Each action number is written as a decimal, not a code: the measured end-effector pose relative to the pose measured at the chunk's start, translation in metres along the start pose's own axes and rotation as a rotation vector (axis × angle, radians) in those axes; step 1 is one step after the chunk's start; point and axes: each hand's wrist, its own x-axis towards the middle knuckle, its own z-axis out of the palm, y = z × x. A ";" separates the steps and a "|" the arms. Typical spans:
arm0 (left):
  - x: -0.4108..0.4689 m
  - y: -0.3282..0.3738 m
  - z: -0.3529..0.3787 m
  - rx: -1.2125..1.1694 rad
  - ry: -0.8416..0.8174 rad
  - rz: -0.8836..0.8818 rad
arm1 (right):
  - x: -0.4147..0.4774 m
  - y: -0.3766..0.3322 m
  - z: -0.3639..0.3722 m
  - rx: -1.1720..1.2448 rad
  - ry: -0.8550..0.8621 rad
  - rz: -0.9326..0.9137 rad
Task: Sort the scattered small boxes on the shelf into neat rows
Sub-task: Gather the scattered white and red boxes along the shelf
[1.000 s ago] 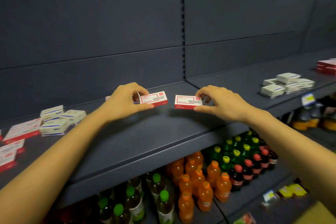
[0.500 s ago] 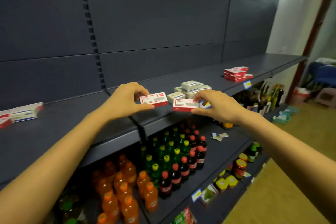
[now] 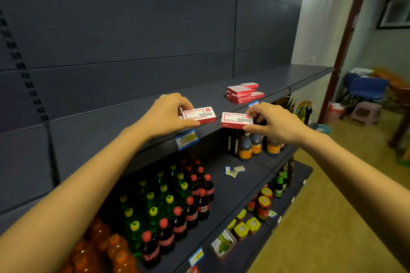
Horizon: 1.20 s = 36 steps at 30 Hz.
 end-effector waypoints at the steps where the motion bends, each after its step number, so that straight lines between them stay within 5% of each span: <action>1: 0.011 0.003 0.007 0.006 -0.009 0.004 | 0.003 0.011 0.001 -0.007 0.004 0.008; 23: 0.250 0.016 0.118 0.104 -0.098 -0.028 | 0.159 0.225 0.004 0.084 -0.007 0.045; 36: 0.282 0.003 0.156 0.015 -0.150 -0.301 | 0.251 0.277 0.031 0.179 -0.159 -0.181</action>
